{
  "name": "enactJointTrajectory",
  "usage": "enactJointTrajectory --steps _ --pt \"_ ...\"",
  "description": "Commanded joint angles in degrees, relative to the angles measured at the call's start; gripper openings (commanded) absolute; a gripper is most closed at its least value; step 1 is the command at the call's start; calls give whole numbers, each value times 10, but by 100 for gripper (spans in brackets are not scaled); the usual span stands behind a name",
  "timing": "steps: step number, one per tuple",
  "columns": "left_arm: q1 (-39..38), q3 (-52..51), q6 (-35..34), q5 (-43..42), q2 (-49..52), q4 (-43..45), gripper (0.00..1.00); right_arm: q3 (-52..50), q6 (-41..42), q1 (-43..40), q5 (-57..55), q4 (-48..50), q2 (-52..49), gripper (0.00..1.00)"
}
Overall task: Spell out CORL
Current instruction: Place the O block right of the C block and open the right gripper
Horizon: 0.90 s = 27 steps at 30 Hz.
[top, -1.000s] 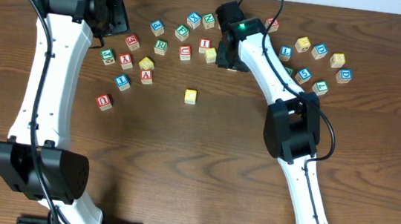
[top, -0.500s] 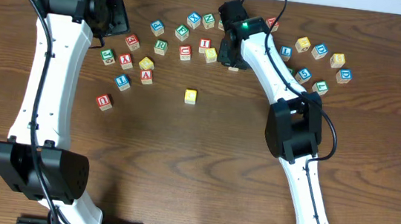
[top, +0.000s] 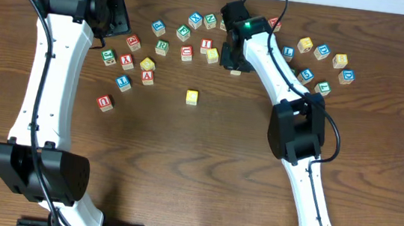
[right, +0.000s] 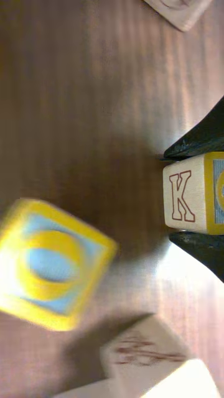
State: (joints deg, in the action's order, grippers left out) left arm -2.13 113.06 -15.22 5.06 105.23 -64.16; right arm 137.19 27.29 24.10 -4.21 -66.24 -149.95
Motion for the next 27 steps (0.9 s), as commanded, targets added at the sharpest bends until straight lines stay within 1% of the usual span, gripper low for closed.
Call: enactJointTrajectory --steps 1,5,8,18,27 --pt "-1 4 -5 6 3 -3 65 1 -42 0 68 -28 34 19" --pt "-1 4 -5 5 3 -3 65 -3 -42 6 104 -70 33 13" --pt "-1 4 -5 5 3 -3 65 -8 -42 17 104 -98 33 12" --pt "-1 4 -5 5 3 -3 65 -9 -40 69 90 -138 33 18" --pt "-1 4 -5 5 3 -3 65 -9 -7 105 71 -143 33 21"
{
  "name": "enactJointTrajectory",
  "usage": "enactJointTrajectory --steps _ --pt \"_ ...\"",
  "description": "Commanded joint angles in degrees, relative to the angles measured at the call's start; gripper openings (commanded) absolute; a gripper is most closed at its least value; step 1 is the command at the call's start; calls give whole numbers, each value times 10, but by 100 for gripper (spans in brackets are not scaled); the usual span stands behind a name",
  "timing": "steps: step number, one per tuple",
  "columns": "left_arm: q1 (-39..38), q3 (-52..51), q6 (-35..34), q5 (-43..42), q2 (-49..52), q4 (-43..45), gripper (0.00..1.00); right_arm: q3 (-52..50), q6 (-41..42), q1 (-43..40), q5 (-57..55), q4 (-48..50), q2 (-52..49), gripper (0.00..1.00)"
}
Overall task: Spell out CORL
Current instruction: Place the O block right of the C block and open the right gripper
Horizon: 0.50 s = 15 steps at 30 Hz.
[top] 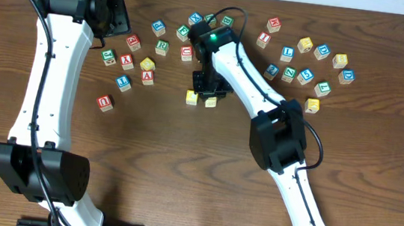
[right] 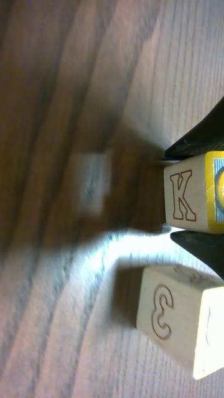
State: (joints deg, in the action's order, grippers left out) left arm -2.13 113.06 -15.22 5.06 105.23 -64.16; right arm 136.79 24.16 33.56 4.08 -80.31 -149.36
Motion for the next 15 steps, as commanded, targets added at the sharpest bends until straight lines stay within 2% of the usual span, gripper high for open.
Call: enactJointTrajectory --steps 1,15 --pt "-1 4 -5 5 3 -3 65 -5 36 14 -17 -3 27 21" --pt "-1 4 -5 5 3 -3 65 -5 72 23 -63 14 27 24"
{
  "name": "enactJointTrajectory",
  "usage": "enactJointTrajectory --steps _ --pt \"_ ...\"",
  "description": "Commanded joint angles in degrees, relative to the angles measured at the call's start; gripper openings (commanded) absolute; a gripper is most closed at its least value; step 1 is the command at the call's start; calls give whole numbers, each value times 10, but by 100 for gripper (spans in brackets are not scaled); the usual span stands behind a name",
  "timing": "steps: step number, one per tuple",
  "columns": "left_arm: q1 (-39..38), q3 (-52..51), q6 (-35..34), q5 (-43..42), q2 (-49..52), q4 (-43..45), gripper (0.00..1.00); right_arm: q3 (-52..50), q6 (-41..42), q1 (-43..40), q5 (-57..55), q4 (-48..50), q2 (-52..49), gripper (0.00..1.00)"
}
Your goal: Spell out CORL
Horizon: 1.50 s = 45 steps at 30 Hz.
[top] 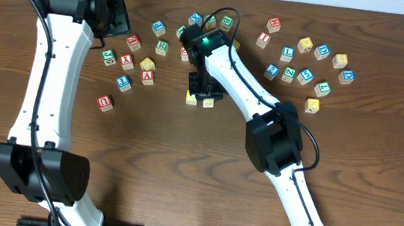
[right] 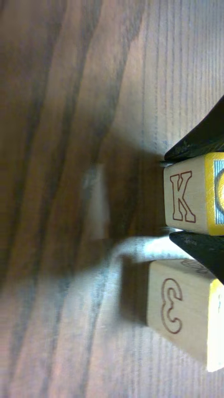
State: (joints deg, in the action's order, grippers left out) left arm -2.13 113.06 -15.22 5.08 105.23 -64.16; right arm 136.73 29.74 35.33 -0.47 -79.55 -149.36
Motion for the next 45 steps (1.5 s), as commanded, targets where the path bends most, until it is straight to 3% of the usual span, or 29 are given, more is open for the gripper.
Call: enactJointTrajectory --steps 1,8,20,30,35,45 --pt "-1 4 -5 5 3 -3 65 -5 16 5 -18 8 27 25" --pt "-1 4 -5 5 3 -3 65 -5 20 9 -18 7 27 35" --pt "-1 4 -5 5 3 -3 65 -2 19 4 0 -1 29 29" --pt "-1 4 -5 5 3 -1 65 2 19 -12 16 -27 53 34" --pt "-1 4 -5 5 3 -1 65 2 8 -13 16 -28 74 41" --pt "-1 4 -5 5 3 -1 65 2 -24 -47 8 -21 148 41"
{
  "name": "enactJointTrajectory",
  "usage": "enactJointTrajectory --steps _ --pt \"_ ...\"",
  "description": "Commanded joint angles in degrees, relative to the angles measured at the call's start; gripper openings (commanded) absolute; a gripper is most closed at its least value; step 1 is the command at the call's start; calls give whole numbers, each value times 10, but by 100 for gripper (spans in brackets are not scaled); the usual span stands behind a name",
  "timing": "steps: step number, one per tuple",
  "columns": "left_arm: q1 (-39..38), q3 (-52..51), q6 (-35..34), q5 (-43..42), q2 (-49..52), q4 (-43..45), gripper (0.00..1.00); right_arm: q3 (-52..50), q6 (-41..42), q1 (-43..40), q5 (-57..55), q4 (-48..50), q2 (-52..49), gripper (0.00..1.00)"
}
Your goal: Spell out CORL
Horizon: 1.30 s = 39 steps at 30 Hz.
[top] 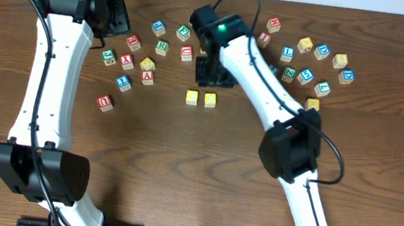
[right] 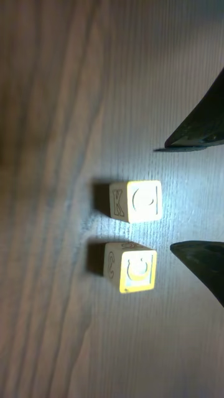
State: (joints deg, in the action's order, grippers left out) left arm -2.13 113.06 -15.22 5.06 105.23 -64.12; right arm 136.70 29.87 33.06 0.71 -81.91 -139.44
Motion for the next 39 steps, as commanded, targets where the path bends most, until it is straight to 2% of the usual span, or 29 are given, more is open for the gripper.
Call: enactJointTrajectory --steps 1,9,16,21,39 --pt "-1 4 -6 5 3 -1 65 2 -34 -31 -4 5 59 41" --pt "-1 4 -5 5 4 -1 65 2 -43 -98 -26 35 80 49" --pt "-1 4 -5 5 14 -3 65 1 -42 -138 -30 84 79 53" --pt "-1 4 -5 5 19 -2 65 1 -42 -144 -30 95 79 57" --pt "-2 3 -31 -14 20 15 65 0 -42 -139 -29 90 79 61"
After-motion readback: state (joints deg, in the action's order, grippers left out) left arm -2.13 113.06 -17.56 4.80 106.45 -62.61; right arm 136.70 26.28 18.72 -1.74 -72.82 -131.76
